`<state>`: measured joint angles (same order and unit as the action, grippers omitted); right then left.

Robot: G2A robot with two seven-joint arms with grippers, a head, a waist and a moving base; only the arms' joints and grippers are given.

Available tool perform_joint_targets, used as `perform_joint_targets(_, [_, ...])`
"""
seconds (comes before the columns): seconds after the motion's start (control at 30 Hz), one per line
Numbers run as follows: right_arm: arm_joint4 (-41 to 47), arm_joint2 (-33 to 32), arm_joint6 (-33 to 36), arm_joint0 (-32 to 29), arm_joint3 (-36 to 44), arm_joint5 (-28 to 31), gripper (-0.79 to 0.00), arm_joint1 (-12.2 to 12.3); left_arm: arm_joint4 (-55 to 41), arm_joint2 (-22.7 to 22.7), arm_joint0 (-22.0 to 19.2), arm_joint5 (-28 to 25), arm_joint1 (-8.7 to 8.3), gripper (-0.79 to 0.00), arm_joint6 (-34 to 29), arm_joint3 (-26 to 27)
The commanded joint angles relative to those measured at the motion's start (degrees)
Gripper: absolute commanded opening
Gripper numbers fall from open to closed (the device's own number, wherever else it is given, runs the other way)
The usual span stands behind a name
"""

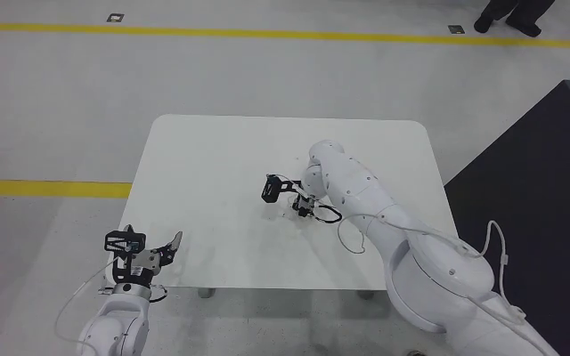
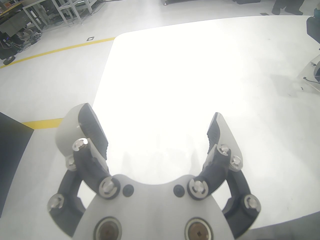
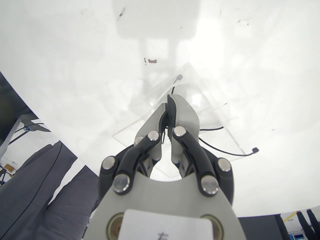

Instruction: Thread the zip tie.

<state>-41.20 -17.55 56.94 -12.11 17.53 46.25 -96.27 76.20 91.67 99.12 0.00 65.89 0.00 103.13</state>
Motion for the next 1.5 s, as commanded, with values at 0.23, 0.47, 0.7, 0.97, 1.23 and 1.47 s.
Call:
perform_joint_targets(0.23, [-0.8,-0.3,-2.0,0.8,-1.7,2.6,-0.723,-0.4,0.0,0.0,0.0,0.0,0.0,0.0,0.0,0.0])
perform_joint_targets(0.47, [-1.6,-0.3,-3.0,0.7,-2.2,3.1,-0.665,-0.7,0.0,0.0,0.0,0.0,0.0,0.0,0.0,0.0])
perform_joint_targets(0.7, [-1.6,-0.6,-2.9,0.6,-2.9,4.0,-0.659,-1.1,0.0,0.0,0.0,0.0,0.0,0.0,0.0,0.0])
perform_joint_targets(0.97, [-1.8,-0.5,-2.9,0.6,-3.8,4.0,-0.671,-1.6,0.0,0.0,0.0,0.0,0.0,0.0,0.0,0.0])
perform_joint_targets(1.23, [-1.6,-0.3,-2.7,0.1,-5.3,3.7,-0.699,-2.2,0.0,0.0,0.0,0.0,0.0,0.0,0.0,0.0])
perform_joint_targets(1.47, [-0.4,-0.3,-2.4,0.1,-6.5,3.5,-0.785,-2.8,0.0,0.0,0.0,0.0,0.0,0.0,0.0,0.0])
